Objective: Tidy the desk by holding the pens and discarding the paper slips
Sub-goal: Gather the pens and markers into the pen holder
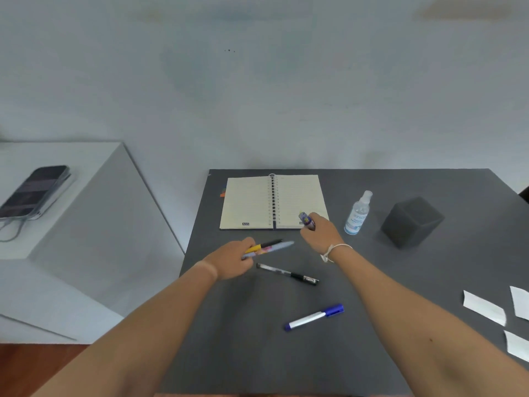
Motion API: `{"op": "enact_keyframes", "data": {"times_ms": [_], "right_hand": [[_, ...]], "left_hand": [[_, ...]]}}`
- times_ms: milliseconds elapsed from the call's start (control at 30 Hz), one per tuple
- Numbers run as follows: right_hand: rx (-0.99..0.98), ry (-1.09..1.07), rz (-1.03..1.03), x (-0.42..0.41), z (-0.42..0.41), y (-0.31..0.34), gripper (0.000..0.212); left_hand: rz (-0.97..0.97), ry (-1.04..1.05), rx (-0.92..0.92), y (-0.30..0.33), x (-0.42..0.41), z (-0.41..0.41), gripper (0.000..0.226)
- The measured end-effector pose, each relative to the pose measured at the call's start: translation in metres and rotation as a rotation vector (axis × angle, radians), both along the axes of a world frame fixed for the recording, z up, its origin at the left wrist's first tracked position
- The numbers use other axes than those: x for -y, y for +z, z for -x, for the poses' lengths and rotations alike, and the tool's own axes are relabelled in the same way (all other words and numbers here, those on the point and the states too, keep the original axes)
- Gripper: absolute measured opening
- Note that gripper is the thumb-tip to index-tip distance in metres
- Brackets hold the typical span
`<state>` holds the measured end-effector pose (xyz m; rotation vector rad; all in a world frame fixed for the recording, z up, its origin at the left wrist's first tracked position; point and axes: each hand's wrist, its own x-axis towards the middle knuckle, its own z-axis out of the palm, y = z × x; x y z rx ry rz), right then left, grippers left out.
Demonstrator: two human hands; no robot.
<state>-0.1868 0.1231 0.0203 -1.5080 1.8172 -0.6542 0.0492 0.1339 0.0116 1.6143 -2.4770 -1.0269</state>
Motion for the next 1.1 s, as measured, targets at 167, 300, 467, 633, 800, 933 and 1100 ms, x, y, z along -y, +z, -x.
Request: {"op": "enact_keyframes", "data": {"times_ms": [167, 300, 467, 633, 800, 933, 1100], "right_hand": [[0.116, -0.018, 0.076, 0.023, 0.019, 0.033, 0.027], [0.28, -0.054, 0.15, 0.04, 0.049, 0.07, 0.025], [0.391, -0.105, 0.217, 0.059, 0.109, 0.106, 0.013], [0.515, -0.253, 0.214, 0.064, 0.182, 0.117, 0.023], [0.575, -0.349, 0.181, 0.053, 0.243, 0.105, 0.019], [0.615, -0.415, 0.157, 0.043, 0.273, 0.087, 0.02], [0.695, -0.48, 0.14, 0.037, 0.291, 0.065, 0.021]], "left_hand": [[-0.016, 0.178, -0.178, 0.023, 0.022, 0.04, 0.006], [-0.047, 0.436, -0.424, 0.047, 0.04, 0.095, 0.019], [-0.072, 0.579, -0.65, 0.074, 0.06, 0.17, 0.021], [-0.109, 0.592, -0.841, 0.093, 0.07, 0.255, 0.022], [-0.212, 0.586, -1.005, 0.091, 0.066, 0.337, 0.019], [-0.237, 0.583, -1.032, 0.076, 0.062, 0.382, 0.019], [-0.256, 0.609, -1.025, 0.058, 0.061, 0.415, 0.022]]}}
